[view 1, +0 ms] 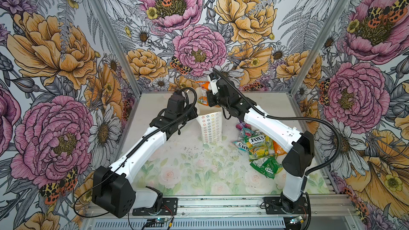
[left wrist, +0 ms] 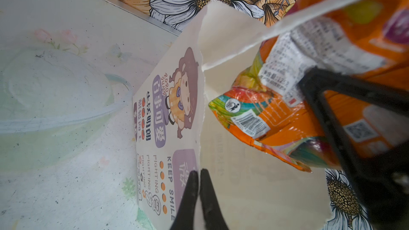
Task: Place the snacks into the paper bag
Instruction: 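Lower the orange packet into the bag and open the right gripper, then move the right gripper back down over the snack pile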
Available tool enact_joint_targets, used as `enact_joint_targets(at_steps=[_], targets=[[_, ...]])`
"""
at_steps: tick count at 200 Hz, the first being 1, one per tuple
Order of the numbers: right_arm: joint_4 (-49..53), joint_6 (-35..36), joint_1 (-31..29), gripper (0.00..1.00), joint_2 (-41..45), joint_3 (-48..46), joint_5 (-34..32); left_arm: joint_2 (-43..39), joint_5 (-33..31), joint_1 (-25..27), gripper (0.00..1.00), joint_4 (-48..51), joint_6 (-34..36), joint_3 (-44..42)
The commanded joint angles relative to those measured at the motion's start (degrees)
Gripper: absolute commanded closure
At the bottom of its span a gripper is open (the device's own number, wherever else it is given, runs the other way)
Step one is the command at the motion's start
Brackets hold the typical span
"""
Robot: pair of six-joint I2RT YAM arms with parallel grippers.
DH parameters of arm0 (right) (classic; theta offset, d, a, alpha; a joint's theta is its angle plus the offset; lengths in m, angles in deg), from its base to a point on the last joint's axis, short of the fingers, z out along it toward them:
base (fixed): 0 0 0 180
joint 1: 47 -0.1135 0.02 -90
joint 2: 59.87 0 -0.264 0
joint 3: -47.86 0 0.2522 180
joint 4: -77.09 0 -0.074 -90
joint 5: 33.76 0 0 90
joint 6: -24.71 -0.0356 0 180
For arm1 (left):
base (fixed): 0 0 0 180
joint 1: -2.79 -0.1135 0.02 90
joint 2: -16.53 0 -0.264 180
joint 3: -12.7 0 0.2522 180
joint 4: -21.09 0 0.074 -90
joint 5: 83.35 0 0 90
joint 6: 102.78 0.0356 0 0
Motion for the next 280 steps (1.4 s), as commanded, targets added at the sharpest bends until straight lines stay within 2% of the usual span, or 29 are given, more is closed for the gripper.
enact_joint_targets(at_steps=[1, 23, 55, 94, 128, 170, 187, 228, 245, 258, 280], targets=[[-1.26, -0.18, -0.32, 0.79, 3.69, -1.34, -0.78, -0.33, -2.05, -0.07, 1.00, 0.31, 0.85, -0.11], [-0.13, -0.15, -0.29, 0.78, 4.97, -2.07, -0.77, -0.24, -2.21, -0.13, 1.00, 0.28, 0.80, -0.11], [1.18, -0.23, -0.31, 0.70, 5.70, -1.87, 0.10, 0.06, -1.88, -0.13, 1.00, 0.31, 1.65, 0.14], [2.08, -0.35, -0.32, 0.62, 5.88, -0.40, 2.22, 0.20, -1.90, -0.08, 1.00, 0.26, 3.15, 0.36], [2.63, 0.15, -0.32, 0.59, 6.61, 0.22, 5.44, 0.55, -1.68, -0.41, 1.00, 0.33, 5.20, 0.67], [5.56, 0.84, -0.18, 0.55, 12.28, -2.32, 9.25, 1.48, 0.05, -0.74, 1.00, 1.18, 8.61, 2.19], [7.44, 1.37, -0.23, 0.45, 16.20, -5.30, 9.23, 1.78, 1.13, -1.15, 1.00, 1.65, 10.11, 2.91], [14.96, 0.06, 0.38, 0.29, 27.41, -13.89, 6.73, 1.99, 4.95, -2.79, 1.00, 1.72, 11.26, 2.96], [18.12, -2.42, 0.89, 0.15, 32.25, -18.74, 5.19, 1.95, 6.34, -3.28, 1.00, 1.69, 11.34, 2.94], [20.58, -4.93, 1.46, 0.01, 35.57, -22.87, 3.54, 1.87, 6.87, -3.48, 1.00, 1.66, 11.35, 2.90], [23.17, -10.03, 3.18, 0.00, 40.60, -30.81, 1.85, 1.69, 7.71, -3.70, 1.00, 1.73, 11.39, 2.98]])
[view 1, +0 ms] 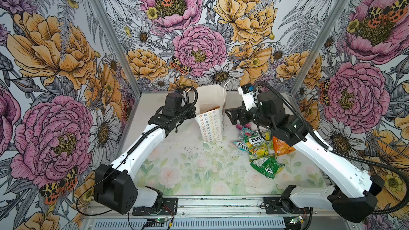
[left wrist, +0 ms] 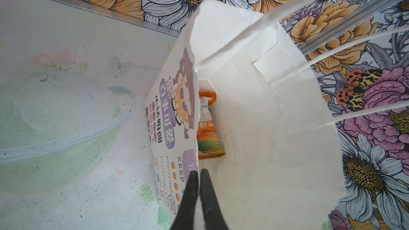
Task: Place the snacks into the paper bag
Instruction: 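Move the right gripper back down over the snack pile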
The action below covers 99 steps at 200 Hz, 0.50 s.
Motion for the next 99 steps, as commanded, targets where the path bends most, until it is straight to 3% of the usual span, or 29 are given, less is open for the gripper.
enact_joint_targets(at_steps=[1, 35, 99], targets=[[6.61, -6.90, 1.86, 0.00, 3.95, -7.64, -3.55, 0.07, 2.54, -0.68, 1.00, 0.38, 1.32, 1.28], [7.12, -14.77, 5.72, 0.00, 9.72, -19.84, -4.27, -0.01, 3.21, -0.69, 1.00, 0.36, 1.25, 1.29], [6.92, -17.36, 11.27, 0.00, 9.24, -30.67, -3.31, 0.69, 3.90, -0.56, 1.00, 0.34, 0.55, 1.50]])
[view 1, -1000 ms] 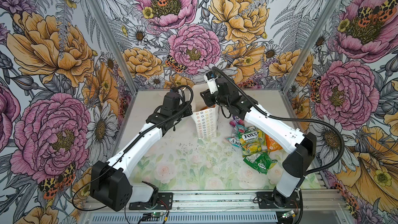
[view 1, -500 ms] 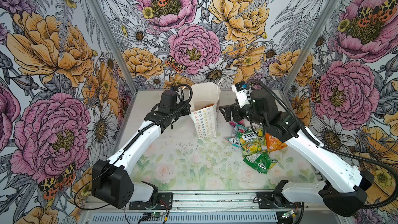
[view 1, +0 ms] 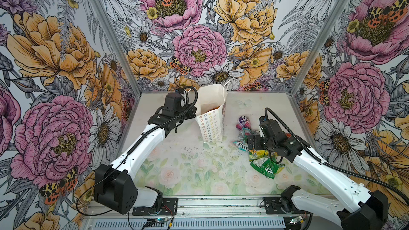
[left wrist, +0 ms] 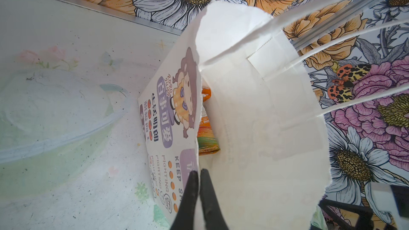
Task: Place the snacks into the paper bag
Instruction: 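Move the right gripper back down over the snack pile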
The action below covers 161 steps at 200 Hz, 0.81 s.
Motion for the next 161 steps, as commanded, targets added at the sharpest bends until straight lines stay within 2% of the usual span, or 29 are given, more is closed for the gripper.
enact_joint_targets(at_steps=[1, 97, 161], targets=[[-0.72, -1.97, 1.55, 0.00, -0.50, -0.56, -0.43, 0.67, 1.52, -0.25, 1.00, 0.36, 0.51, 1.52], [-2.53, 5.93, 9.07, 0.00, -9.28, -1.28, 2.56, 0.49, 1.08, 0.03, 1.00, 0.43, -0.02, 1.30], [-7.26, 12.53, 10.92, 0.00, -15.96, -1.72, 9.59, 1.24, 0.73, 0.38, 1.00, 0.36, -0.40, 1.93]])
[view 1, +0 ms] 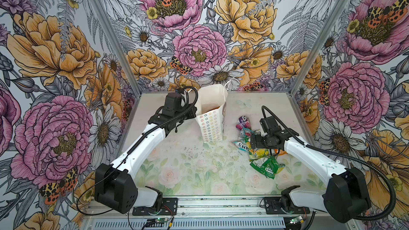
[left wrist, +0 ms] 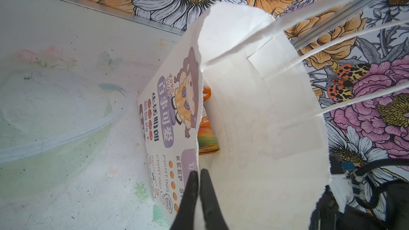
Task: Place the snacks into the paper bag
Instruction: 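Move the right gripper back down over the snack pile, then close the right gripper on the green FOX'S candy bag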
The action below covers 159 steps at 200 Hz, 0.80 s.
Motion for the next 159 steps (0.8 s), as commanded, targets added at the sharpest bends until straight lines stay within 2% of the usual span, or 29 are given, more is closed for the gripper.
enact_joint_targets(at_steps=[1, 86, 126, 141, 159], targets=[[-3.68, 4.01, 0.19, 0.00, -2.35, -0.56, 4.13, 0.87, 0.55, 0.47, 1.00, 0.38, -0.32, 1.73], [-8.07, 2.40, 0.24, 0.03, -8.33, -1.03, 2.44, 1.89, 0.18, 0.98, 1.00, 0.38, -0.66, 2.55], [-9.25, 2.05, 0.24, 0.22, -8.65, -1.09, 2.53, 2.34, -0.14, 1.35, 1.00, 0.39, -1.01, 2.72], [-9.21, 1.99, 0.28, 0.35, -8.23, -1.09, 2.98, 2.38, -0.27, 1.70, 1.00, 0.39, -1.06, 2.60], [-9.17, 1.81, 0.31, 0.46, -7.42, -1.09, 3.84, 2.16, 0.00, 1.65, 1.00, 0.45, -1.01, 2.64]])
